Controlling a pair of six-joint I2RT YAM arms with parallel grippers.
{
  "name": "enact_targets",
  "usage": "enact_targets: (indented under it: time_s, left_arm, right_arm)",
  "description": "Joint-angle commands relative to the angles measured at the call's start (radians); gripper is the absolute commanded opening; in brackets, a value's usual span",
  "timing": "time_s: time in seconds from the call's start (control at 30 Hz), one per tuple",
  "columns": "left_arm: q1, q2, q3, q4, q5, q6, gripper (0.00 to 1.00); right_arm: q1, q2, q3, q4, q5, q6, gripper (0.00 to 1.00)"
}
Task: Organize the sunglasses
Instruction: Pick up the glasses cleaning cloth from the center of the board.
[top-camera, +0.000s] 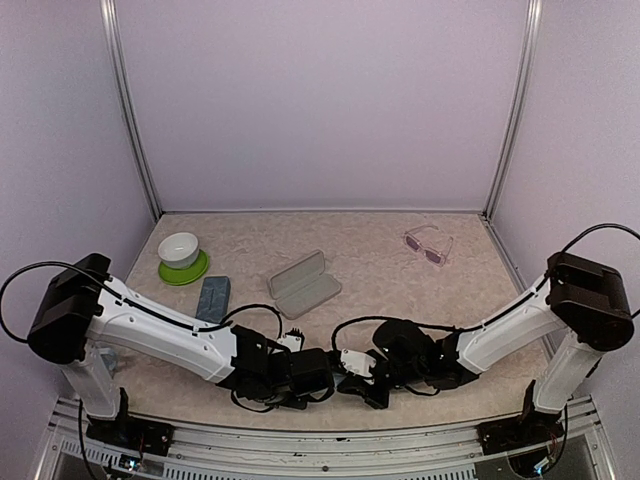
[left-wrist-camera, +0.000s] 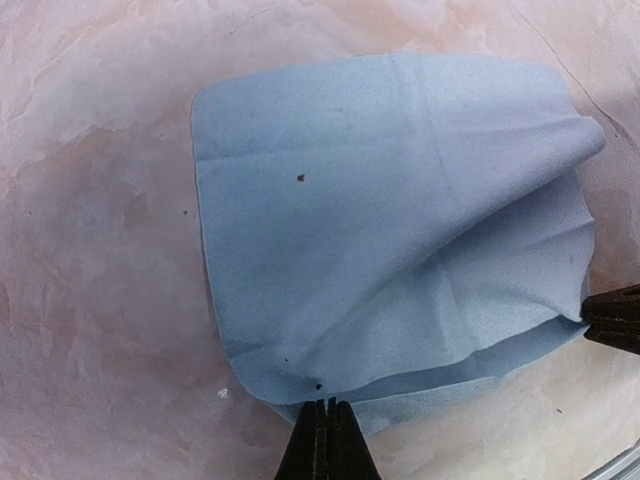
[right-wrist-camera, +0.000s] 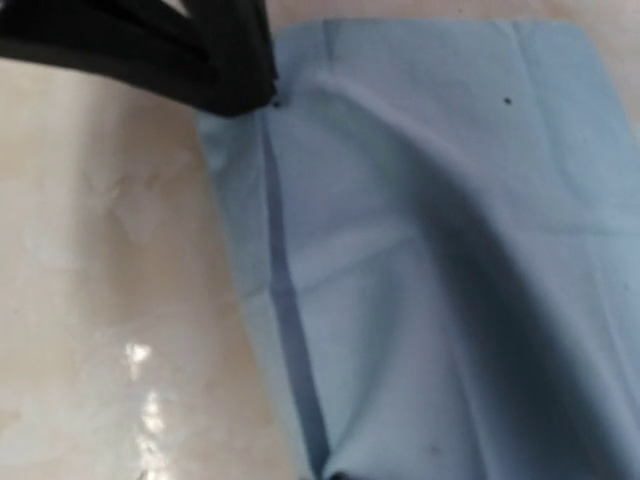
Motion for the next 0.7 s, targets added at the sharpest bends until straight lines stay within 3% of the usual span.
enact_targets:
  time_s: [0.0, 0.67]
  left_arm:
    - [-0.005, -0.035, 0.009, -0.007, 0.009, 0.013, 0.00]
    - [-0.036, 0.022, 0.153, -0.123, 0.102, -0.021, 0.00]
  right_arm:
    - [0.013, -0.037, -0.024, -0.042, 0.034, 0.023, 0.00]
    - [0.060, -0.279, -0.107, -0.216, 0.045, 0.163, 0.00]
